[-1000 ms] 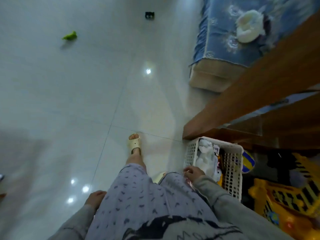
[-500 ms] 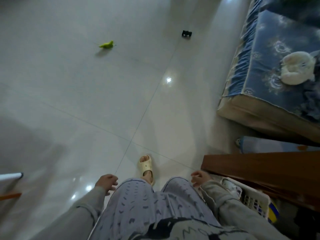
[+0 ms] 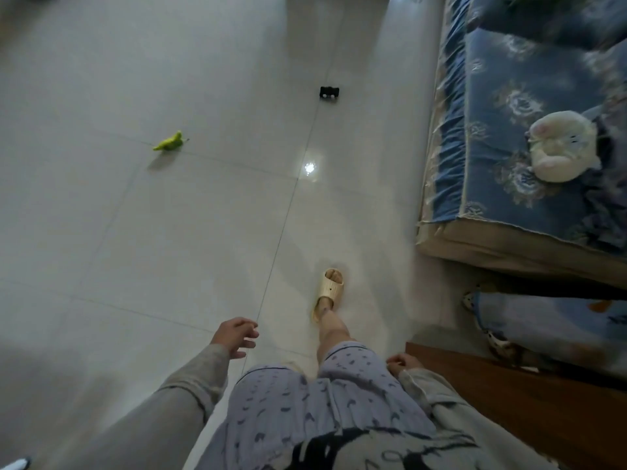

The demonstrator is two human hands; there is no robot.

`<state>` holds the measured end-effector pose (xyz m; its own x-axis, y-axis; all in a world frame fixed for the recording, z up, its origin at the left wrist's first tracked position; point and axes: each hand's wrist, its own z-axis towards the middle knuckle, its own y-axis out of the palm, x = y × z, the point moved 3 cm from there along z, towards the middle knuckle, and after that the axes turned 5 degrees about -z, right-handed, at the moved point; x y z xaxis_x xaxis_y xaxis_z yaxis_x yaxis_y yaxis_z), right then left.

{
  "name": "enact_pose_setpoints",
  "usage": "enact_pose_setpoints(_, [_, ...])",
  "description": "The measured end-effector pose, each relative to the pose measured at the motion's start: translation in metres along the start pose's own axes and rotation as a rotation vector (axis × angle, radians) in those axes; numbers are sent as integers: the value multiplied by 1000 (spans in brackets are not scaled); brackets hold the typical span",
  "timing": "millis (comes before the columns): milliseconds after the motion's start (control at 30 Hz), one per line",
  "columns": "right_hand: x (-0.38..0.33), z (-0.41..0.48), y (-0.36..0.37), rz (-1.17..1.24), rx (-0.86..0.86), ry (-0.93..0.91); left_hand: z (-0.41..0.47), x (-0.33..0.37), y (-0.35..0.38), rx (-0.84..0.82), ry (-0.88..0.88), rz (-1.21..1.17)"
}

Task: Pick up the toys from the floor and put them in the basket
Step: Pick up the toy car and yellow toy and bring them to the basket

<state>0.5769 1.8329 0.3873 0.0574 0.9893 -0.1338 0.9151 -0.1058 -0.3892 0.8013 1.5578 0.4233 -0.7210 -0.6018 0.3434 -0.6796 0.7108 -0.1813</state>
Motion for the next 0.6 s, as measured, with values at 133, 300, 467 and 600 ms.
enact_pose_setpoints(133, [-66,37,-71,-4,25,-5,27,44,-1,47,-61,37])
enact_pose_setpoints(300, [-156,63,-156,122,24,-76,46,81,-3,98,-167,20])
enact_pose_setpoints(467, [-234,85,-211,176,8,-122,66,136,-3,121,-182,71])
enact_pose_setpoints(600, [-280,108,-240,207,-16,-123,93,195,-6,111,-186,75])
